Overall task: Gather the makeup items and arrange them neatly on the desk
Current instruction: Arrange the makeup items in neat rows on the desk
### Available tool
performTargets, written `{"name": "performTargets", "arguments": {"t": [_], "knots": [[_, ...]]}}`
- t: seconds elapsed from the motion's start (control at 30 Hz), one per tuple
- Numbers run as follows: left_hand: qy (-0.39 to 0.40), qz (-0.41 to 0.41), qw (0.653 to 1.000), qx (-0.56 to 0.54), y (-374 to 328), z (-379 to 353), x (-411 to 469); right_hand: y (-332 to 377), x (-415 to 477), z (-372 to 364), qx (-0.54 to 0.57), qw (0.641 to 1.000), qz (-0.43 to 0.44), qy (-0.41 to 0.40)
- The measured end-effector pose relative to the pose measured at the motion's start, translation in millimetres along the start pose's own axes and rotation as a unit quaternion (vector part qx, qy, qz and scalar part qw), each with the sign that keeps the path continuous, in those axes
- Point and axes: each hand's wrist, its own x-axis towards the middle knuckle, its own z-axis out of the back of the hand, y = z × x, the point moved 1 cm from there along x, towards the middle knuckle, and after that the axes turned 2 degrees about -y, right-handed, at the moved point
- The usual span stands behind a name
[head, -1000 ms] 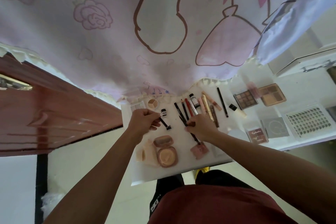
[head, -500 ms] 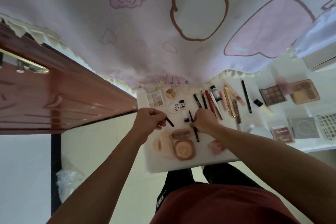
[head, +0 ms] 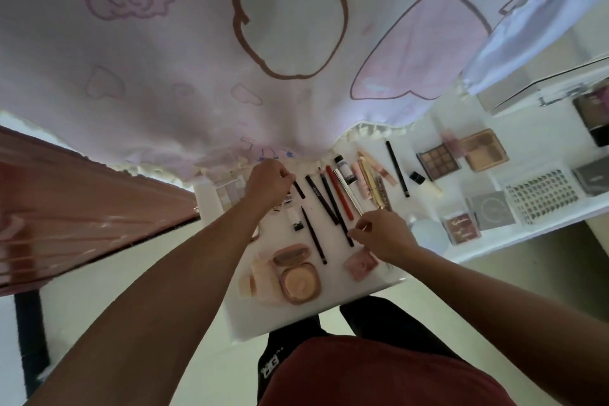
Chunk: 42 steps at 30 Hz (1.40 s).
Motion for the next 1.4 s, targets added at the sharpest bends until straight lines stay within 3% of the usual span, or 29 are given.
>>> {"name": "performTargets", "arguments": {"t": [0.17,0.37,0.57,0.83,1.07,1.2,1.4], "knots": [[0.038,0.007,0.994,0.102,4,-15,30,-3,4,-4,-0.037,0.999,0.007,-0.014],[0.043,0.019,0.99,0.133,18,-21,39,18,21,-13,-0.073,0.995,0.054,-0.034],[-0.005,0.046,0.996,0.076,15,0,24,40,39,-21,-0.14,0.984,0.093,-0.063],[-0.082,0.07,0.993,-0.052,26,26,-34,54,52,-17,-0.194,0.976,0.083,-0.055],[-0.087,0.092,0.972,-0.199,28,44,-86,55,31,8,-0.05,0.988,0.137,0.045],[-0.026,0.112,0.952,-0.284,12,47,-106,52,-3,29,0.077,0.971,0.184,0.135],[0.027,0.082,0.914,-0.395,-20,43,-127,55,-46,61,0.171,0.943,0.218,0.186]]}}
